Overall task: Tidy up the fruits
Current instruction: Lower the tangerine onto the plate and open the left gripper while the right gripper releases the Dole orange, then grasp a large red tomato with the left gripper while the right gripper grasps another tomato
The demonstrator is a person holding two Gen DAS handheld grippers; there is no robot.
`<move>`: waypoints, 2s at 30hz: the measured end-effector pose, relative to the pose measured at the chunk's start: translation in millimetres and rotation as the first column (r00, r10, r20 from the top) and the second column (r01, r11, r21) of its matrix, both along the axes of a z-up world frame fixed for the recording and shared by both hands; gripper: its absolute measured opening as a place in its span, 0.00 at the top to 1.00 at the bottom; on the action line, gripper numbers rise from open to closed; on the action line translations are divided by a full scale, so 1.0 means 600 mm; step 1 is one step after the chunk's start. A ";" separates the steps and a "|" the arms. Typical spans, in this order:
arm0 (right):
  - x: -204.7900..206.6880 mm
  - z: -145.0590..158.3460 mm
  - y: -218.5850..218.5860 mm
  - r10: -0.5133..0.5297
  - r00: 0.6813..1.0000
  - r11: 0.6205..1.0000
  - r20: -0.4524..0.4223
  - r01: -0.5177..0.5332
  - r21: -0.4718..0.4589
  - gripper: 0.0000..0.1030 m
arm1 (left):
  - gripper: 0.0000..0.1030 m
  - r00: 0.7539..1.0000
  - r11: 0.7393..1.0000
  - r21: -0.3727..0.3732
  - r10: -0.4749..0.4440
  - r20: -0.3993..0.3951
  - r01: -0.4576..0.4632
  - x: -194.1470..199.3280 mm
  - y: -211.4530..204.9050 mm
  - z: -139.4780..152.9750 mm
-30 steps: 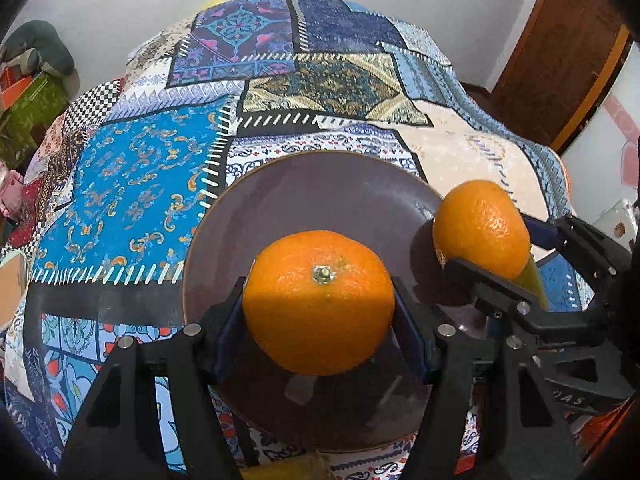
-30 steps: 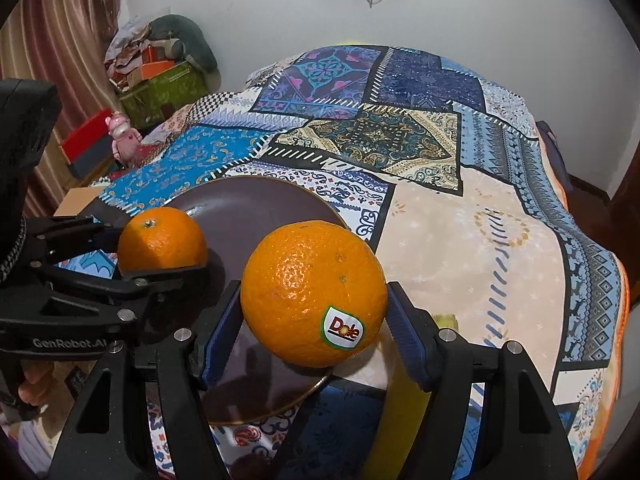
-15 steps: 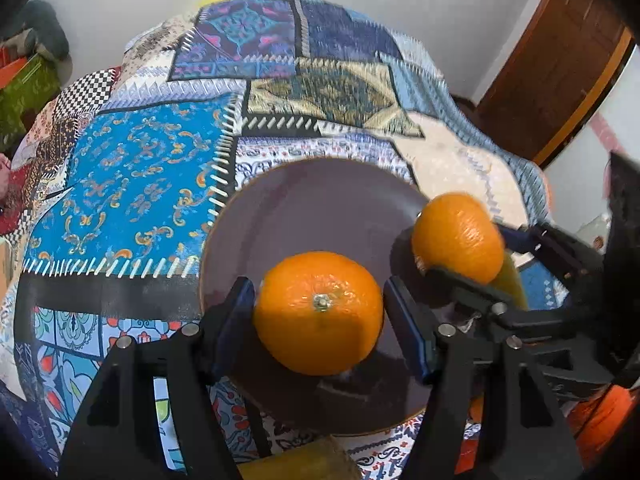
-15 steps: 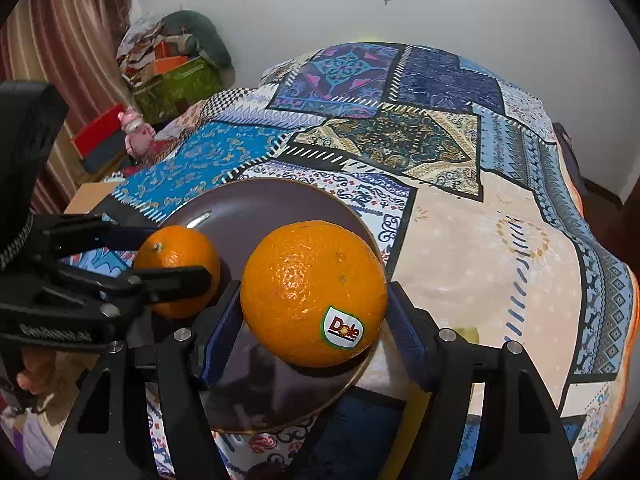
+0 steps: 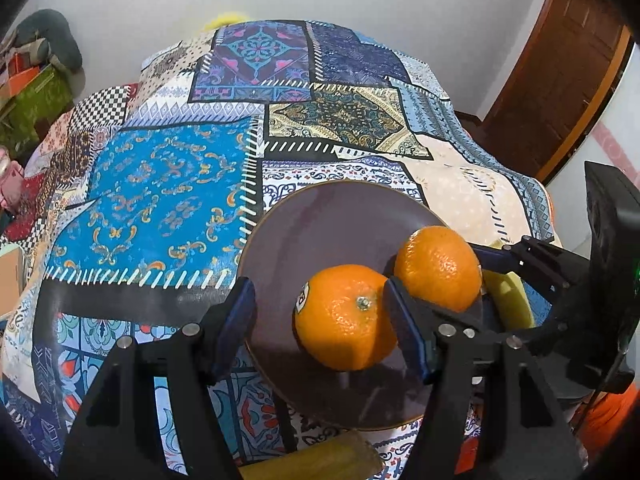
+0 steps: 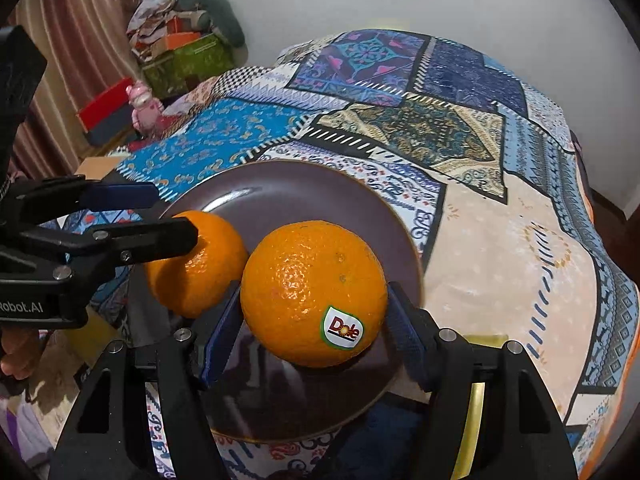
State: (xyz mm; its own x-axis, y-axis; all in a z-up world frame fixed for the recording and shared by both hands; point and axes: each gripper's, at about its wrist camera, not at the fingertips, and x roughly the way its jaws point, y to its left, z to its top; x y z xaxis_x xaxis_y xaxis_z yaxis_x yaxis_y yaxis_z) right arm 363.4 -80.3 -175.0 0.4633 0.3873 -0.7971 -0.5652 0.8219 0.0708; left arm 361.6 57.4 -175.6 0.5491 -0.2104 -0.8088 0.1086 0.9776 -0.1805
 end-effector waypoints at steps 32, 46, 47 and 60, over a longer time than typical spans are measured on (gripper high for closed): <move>-0.088 0.086 -0.096 -0.119 0.981 0.993 0.155 0.114 0.042 0.28 | 0.35 0.998 0.999 0.039 0.020 0.053 -0.022 -0.118 0.007 0.045; -0.178 0.064 -0.162 -0.189 0.969 0.982 0.159 0.186 0.037 0.28 | 0.32 0.995 0.998 0.026 -0.063 0.083 0.061 -0.212 -0.083 0.049; -0.183 0.063 -0.165 -0.192 0.969 0.981 0.158 0.188 0.040 0.28 | 0.32 0.995 0.998 0.018 -0.067 0.073 0.066 -0.216 -0.091 0.044; -0.210 0.039 -0.196 -0.191 0.973 0.981 0.129 0.185 0.057 0.34 | 0.32 0.993 0.993 -0.014 -0.121 -0.010 0.121 -0.244 -0.161 -0.012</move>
State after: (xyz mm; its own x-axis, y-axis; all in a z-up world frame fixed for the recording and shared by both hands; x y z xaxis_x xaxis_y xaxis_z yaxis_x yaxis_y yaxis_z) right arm 237.2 -197.7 -151.4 0.6319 0.3171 -0.7072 -0.4080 0.9119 0.0442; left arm 215.3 -39.5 -182.8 0.5104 -0.2859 -0.8110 0.2243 0.9547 -0.1953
